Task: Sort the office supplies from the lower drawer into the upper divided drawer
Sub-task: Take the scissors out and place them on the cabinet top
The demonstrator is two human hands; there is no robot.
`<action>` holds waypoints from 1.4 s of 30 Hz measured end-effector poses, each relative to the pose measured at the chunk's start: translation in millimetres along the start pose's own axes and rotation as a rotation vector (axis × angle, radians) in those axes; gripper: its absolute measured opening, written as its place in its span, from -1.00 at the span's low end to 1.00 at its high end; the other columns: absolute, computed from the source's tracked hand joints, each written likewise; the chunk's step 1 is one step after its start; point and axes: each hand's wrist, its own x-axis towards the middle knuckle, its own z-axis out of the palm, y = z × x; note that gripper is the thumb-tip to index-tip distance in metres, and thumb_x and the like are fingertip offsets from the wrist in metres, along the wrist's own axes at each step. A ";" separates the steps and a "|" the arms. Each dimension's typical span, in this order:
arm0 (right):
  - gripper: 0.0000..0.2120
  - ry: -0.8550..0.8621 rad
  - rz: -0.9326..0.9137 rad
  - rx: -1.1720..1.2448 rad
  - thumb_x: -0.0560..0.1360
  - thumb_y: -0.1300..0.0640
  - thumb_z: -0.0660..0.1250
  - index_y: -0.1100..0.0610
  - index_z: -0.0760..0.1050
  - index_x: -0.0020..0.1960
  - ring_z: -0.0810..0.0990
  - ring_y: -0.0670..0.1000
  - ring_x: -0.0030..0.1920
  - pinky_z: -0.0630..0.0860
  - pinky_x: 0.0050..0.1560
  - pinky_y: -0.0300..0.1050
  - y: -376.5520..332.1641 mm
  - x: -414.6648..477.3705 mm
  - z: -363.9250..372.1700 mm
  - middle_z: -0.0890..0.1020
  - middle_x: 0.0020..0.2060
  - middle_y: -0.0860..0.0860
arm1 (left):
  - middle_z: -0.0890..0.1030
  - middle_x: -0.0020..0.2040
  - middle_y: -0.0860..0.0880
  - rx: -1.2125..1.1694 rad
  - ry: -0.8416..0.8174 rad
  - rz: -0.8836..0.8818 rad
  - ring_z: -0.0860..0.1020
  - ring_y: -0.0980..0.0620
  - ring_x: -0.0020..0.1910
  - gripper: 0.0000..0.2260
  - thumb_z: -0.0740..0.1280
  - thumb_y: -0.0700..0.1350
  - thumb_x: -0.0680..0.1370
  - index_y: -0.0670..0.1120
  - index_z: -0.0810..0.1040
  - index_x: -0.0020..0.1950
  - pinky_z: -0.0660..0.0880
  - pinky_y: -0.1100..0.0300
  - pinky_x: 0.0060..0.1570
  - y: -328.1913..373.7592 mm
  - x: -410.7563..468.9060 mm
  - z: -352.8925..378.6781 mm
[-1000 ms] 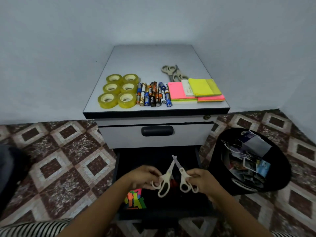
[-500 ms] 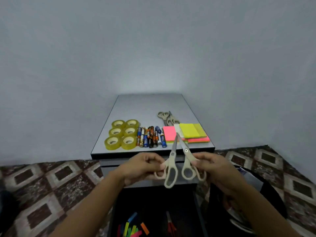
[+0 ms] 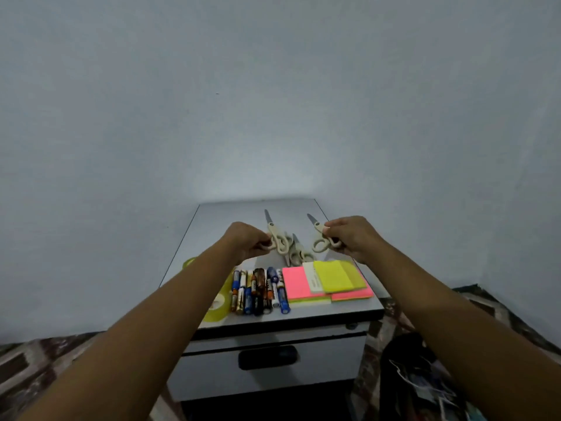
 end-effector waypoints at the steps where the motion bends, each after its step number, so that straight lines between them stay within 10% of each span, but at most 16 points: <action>1: -0.78 0.016 -0.005 -0.048 0.45 0.41 0.34 0.38 0.53 0.10 0.49 0.01 -0.34 0.49 -0.31 -0.17 1.5 8.8 -0.6 0.53 -0.32 0.14 | 0.53 -0.30 -0.20 0.037 0.017 -0.008 0.55 -0.02 -0.35 -0.84 0.33 -0.37 0.50 -0.31 0.49 -0.29 0.55 0.26 -0.48 -0.4 9.4 -1.5; 9: -0.76 0.089 0.010 -0.342 0.44 0.40 0.36 0.38 0.57 0.10 0.51 0.06 -0.30 0.42 -0.34 -0.21 25.6 68.6 -0.7 0.55 -0.26 0.15 | 0.54 -0.31 -0.23 0.265 0.062 -0.078 0.56 -0.04 -0.40 -0.84 0.32 -0.41 0.49 -0.32 0.47 -0.29 0.56 0.19 -0.46 -14.3 69.1 -12.8; 14: -0.72 0.015 0.092 -0.440 0.46 0.34 0.33 0.31 0.53 0.17 0.46 -0.04 -0.36 0.41 -0.59 -0.38 41.6 84.7 -0.2 0.52 -0.25 0.08 | 0.57 -0.23 -0.23 0.320 0.042 -0.100 0.59 -0.12 -0.23 -0.87 0.35 -0.36 0.48 -0.32 0.50 -0.26 0.59 -0.02 -0.04 -31.6 84.2 -11.8; 20: -0.76 0.151 -0.039 -0.798 0.45 0.25 0.37 0.32 0.57 0.08 0.62 0.13 -0.02 0.51 -0.03 -0.13 52.8 98.2 12.7 0.64 0.00 0.24 | 0.53 -0.34 -0.16 0.640 0.082 -0.012 0.54 -0.06 -0.35 -0.77 0.46 -0.18 0.43 -0.22 0.46 -0.33 0.51 0.14 -0.30 -38.9 91.2 -5.9; 30: -0.79 0.136 -0.207 -0.957 0.46 0.26 0.30 0.29 0.60 0.05 0.57 0.16 0.12 0.47 0.06 -0.13 61.8 93.8 9.3 0.64 0.05 0.18 | 0.53 -0.27 -0.11 0.903 0.045 0.122 0.49 -0.03 -0.25 -0.90 0.41 -0.17 0.44 -0.16 0.51 -0.18 0.46 0.16 -0.20 -36.8 92.0 4.3; 36: -0.78 0.216 -0.313 -0.927 0.48 0.21 0.33 0.29 0.60 0.07 0.55 0.18 0.12 0.51 0.11 -0.01 50.6 67.1 8.4 0.62 0.08 0.19 | 0.59 -0.13 -0.14 0.722 0.091 0.245 0.56 -0.08 -0.16 -0.87 0.34 -0.27 0.50 -0.26 0.64 -0.01 0.58 0.03 0.00 -32.9 75.3 1.9; 42: -0.75 0.128 -0.444 -0.773 0.51 0.14 0.33 0.21 0.58 0.15 0.55 0.02 0.13 0.35 0.02 -0.30 30.5 7.7 11.3 0.63 0.11 0.08 | 0.63 -0.10 -0.16 0.410 -0.036 0.330 0.58 0.03 -0.25 -0.90 0.35 -0.26 0.52 -0.24 0.60 0.00 0.59 0.18 -0.15 -22.8 8.8 6.5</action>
